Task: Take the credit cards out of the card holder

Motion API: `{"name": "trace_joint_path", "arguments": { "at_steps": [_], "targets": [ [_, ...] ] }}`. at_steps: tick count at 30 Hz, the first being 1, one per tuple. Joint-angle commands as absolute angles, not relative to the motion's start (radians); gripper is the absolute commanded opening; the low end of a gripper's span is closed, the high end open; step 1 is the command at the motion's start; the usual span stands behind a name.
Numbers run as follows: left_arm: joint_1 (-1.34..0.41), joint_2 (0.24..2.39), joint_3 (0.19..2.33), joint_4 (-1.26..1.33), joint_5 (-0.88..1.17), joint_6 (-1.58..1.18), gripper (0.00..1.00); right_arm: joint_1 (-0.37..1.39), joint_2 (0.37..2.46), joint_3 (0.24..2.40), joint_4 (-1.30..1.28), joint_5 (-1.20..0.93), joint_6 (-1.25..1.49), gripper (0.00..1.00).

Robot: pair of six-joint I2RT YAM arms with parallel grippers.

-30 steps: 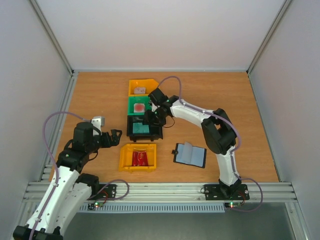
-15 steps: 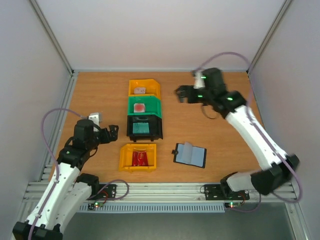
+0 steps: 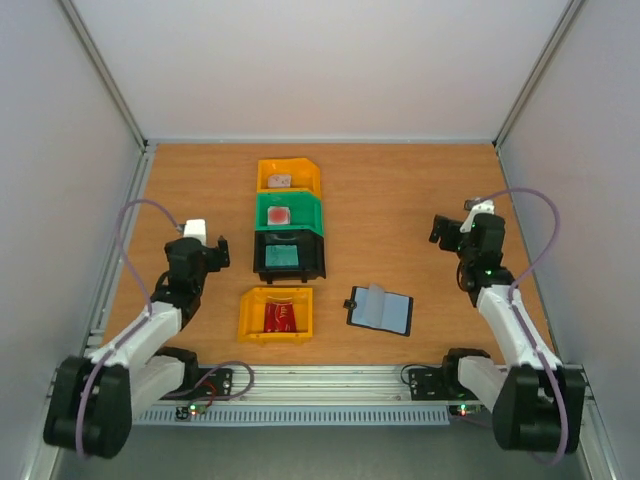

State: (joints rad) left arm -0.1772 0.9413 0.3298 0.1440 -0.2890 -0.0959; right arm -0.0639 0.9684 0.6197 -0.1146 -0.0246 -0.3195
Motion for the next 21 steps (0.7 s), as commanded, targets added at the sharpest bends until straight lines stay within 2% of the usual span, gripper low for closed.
{"name": "trace_joint_path", "arguments": {
  "at_steps": [1, 5, 8, 11, 14, 21],
  "targets": [
    [-0.169, 1.111, 0.294, 0.590, -0.179, 0.061, 0.99, -0.087, 1.126, 0.436, 0.413, -0.003, -0.391, 0.99],
    [-0.163, 1.271, 0.270, 0.829, -0.138, 0.065, 0.99, -0.087, 1.294, 0.394, 0.609, -0.017, -0.404, 0.99],
    [-0.156, 1.302, 0.299, 0.815, -0.152, 0.072, 0.99, -0.089, 1.403, 0.346, 0.795, -0.024, -0.404, 0.99],
    [-0.126, 1.407, 0.255, 1.035, -0.211, 0.108, 0.99, -0.089, 1.514, 0.293, 1.007, -0.079, -0.411, 0.98],
    [-0.105, 1.509, 0.272, 1.080, -0.114, 0.090, 0.99, -0.089, 1.623, 0.258, 1.191, -0.137, -0.431, 0.98],
    [-0.082, 1.561, 0.339, 1.023, -0.053, 0.093, 0.99, -0.089, 1.591, 0.356, 0.958, -0.270, -0.485, 0.99]
  ]
}}
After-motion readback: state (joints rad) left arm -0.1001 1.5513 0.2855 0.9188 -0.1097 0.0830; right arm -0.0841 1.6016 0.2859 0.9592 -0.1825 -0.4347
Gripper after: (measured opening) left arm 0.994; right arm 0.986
